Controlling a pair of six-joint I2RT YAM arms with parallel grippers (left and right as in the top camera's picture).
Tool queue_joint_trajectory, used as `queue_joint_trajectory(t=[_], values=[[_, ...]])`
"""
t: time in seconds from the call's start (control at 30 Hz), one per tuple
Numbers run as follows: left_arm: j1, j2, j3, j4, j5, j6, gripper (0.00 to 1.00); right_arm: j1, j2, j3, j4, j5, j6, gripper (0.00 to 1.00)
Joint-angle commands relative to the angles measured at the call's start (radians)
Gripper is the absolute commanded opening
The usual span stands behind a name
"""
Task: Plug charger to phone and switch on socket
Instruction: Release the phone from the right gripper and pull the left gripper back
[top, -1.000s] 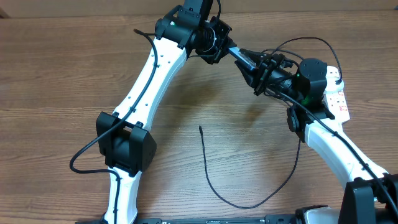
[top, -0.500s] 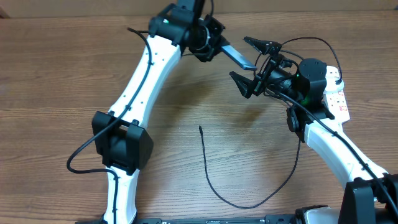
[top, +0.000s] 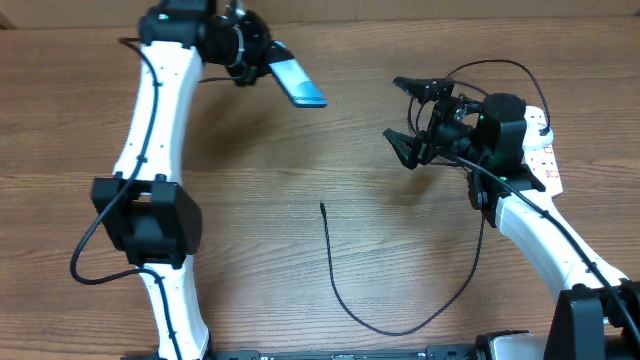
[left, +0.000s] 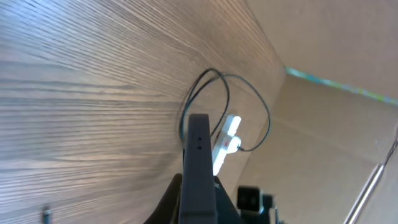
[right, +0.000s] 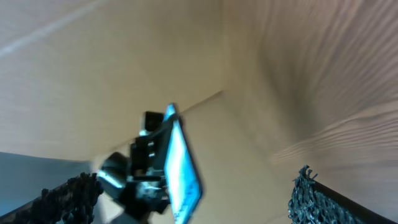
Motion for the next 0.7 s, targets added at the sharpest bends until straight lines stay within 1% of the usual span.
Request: queue_joint_trajectory(t=[0.0,0.03,0.07,0.13,0.17,0.3,0.4,0.5,0.53,0.6,0.67], values=[[0.034,-0.026,0.019,-0.035,0.156,0.281,0.04,-0.003,-0.014,0.018,-0.045,-0.016,-0.397,1.00],[0.037,-0.026,0.019,-0.045,0.174,0.356,0.04,-0.003,-0.014,0.018,-0.058,-0.035,-0.502,1.00],[0.038,-0.026,0.019,-0.048,0.182,0.408,0.04,-0.001,-0.014,0.018,-0.074,-0.060,-0.606,0.96],[0.038,-0.026,0.019,-0.060,0.204,0.522,0.04,-0.001,-0.014,0.018,-0.114,-0.117,-0.760,0.89],[0.038,-0.026,0.019,-0.072,0.214,0.583,0.04,-0.001,-0.015,0.018,-0.147,-0.140,-0.815,0.88],[0.038,-0.026,0.019,-0.146,0.220,0.777,0.04,0.000,-0.015,0.018,-0.248,-0.184,-0.932,0.88],[0.038,-0.026,0.019,-0.212,0.220,0.926,0.04,0.010,-0.016,0.019,-0.285,-0.192,-1.010,0.89],[0.038,-0.026,0.019,-0.275,0.220,1.049,0.04,0.033,-0.016,0.024,-0.289,-0.176,-1.044,0.96],[0.038,-0.026,0.019,-0.286,0.220,1.065,0.04,0.043,-0.017,0.029,-0.294,-0.166,-1.058,1.00],[0.039,-0.026,0.019,-0.297,0.216,1.085,0.04,0.078,-0.018,0.064,-0.370,-0.089,-1.104,1.00],[0.040,-0.026,0.019,-0.291,0.217,1.085,0.04,0.119,-0.018,0.121,-0.496,0.026,-1.161,1.00]])
